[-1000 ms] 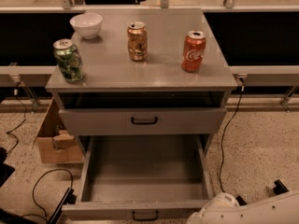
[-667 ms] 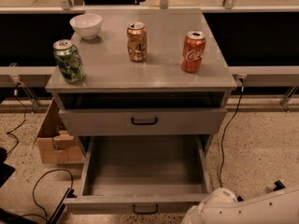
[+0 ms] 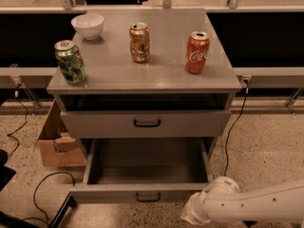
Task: Close middle drawer
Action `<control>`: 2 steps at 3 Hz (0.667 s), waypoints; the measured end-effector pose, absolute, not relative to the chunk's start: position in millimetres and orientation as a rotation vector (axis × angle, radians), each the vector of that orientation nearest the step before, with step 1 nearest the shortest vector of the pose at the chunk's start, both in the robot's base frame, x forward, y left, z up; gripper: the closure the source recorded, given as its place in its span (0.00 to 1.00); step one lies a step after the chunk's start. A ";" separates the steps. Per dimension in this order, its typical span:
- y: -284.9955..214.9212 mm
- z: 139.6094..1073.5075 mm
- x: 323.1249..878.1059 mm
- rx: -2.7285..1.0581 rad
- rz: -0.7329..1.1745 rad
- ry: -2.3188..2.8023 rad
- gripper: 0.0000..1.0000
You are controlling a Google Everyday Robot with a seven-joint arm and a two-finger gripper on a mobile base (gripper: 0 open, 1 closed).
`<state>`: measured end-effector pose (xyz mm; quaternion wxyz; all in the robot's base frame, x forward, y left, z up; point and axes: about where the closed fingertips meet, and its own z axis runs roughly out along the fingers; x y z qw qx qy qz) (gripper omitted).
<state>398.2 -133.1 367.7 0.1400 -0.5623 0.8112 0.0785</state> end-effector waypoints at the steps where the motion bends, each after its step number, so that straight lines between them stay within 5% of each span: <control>1: -130.4 384.1 432.6 -1.633 0.161 2.297 1.00; 2: -124.8 397.5 475.4 -1.645 0.099 2.251 1.00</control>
Offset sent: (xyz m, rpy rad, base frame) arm 0.1374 0.0122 0.0497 -0.0557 -0.1821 0.0518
